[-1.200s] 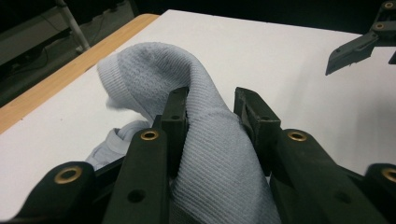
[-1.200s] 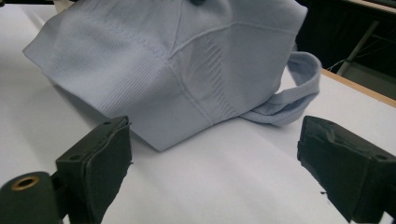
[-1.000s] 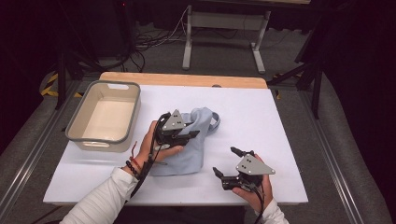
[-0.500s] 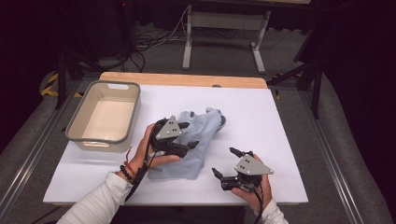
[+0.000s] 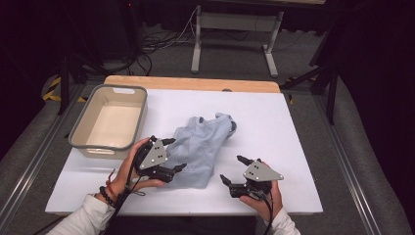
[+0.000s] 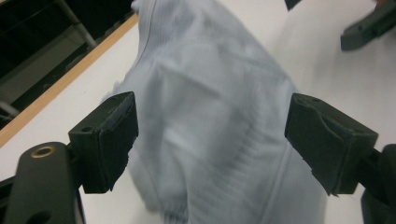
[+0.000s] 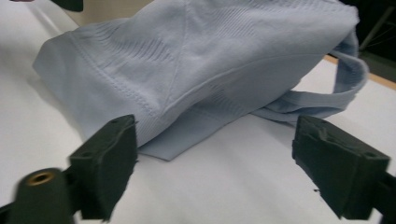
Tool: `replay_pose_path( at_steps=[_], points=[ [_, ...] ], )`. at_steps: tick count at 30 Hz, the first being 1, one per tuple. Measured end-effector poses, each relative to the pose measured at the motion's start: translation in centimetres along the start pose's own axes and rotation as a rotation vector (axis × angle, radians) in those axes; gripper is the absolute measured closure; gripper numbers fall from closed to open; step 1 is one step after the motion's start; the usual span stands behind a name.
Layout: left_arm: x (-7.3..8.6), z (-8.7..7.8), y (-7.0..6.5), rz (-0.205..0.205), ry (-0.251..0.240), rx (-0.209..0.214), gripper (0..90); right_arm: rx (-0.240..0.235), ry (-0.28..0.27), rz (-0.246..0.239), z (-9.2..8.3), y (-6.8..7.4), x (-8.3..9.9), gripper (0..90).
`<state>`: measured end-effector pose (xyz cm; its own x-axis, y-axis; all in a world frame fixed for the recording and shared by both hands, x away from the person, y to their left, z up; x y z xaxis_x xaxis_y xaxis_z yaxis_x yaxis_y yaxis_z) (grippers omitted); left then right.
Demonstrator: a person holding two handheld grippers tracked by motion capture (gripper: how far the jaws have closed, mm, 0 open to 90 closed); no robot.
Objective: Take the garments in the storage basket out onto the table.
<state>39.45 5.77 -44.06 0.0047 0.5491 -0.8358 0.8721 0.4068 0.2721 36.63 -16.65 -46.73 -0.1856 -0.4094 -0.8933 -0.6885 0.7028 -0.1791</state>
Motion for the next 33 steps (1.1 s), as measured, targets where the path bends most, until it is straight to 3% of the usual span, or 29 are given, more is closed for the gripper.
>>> replay_pose_path(
  at_steps=[2, 7, 11, 14, 18, 20, 23, 24, 25, 28, 30, 31, 32, 33],
  points=[
    [1.7, -0.3, -0.2, -0.044, 0.027, 0.028, 18.0, -0.002, 0.032, 0.019, 0.5, 0.0, 0.2, 25.3],
    [4.7, -0.3, -0.6, -0.095, 0.09, 0.069, 18.0, -0.026, 0.096, 0.036, 2.1, 0.0, 0.6, 33.5],
    [5.8, -0.1, -0.7, -0.125, 0.121, 0.085, 18.0, -0.062, 0.145, 0.056, 3.4, 0.4, 0.8, 37.1],
    [6.8, 0.1, -0.5, -0.13, 0.164, 0.095, 20.7, -0.089, 0.184, 0.037, 4.5, 1.1, 0.6, 38.0],
    [7.5, 0.3, -0.2, -0.147, 0.195, 0.1, 27.3, -0.105, 0.208, 0.056, 5.4, 1.1, 0.5, 37.5],
    [7.9, 0.5, -0.1, -0.147, 0.214, 0.125, 40.5, -0.138, 0.237, 0.077, 6.4, 1.3, 0.5, 40.6],
    [8.3, 0.8, -0.2, -0.147, 0.245, 0.159, 50.9, -0.159, 0.296, 0.068, 7.3, 1.8, 1.1, 45.1],
    [8.5, 0.9, -0.1, -0.13, 0.258, 0.165, 54.0, -0.165, 0.31, 0.061, 7.6, 2.0, 1.3, 46.1],
    [8.5, 0.9, -0.1, -0.13, 0.258, 0.165, 57.9, -0.176, 0.303, 0.073, 7.6, 2.1, 1.3, 47.8],
    [8.6, 0.7, -0.3, -0.14, 0.252, 0.182, 64.0, -0.204, 0.309, 0.075, 7.4, 2.0, 1.3, 61.2],
    [8.7, 0.5, -0.3, -0.149, 0.247, 0.174, 65.3, -0.206, 0.309, 0.079, 7.4, 2.0, 1.3, 64.8],
    [8.7, 0.4, -0.3, -0.155, 0.242, 0.17, 69.3, -0.217, 0.309, 0.092, 7.2, 1.8, 1.4, 76.8],
    [8.7, 0.4, -0.3, -0.155, 0.242, 0.17, 70.3, -0.217, 0.309, 0.092, 7.2, 1.8, 1.4, 76.8],
    [8.8, 0.3, -0.2, -0.157, 0.244, 0.165, 71.6, -0.23, 0.308, 0.105, 7.1, 1.8, 1.5, 83.8]
  ],
)
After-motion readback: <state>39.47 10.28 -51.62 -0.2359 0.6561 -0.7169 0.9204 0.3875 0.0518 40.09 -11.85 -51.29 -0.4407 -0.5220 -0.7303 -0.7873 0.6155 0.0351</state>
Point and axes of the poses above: each handheld gripper's, and its own axes: z roughly forward along the jaws, x roughly out of its underside, y roughly to its left, the point moved 8 cm from there along z, roughly forward along the jaws, and after that the axes turned 1 degree about x, right-handed, at the moved point
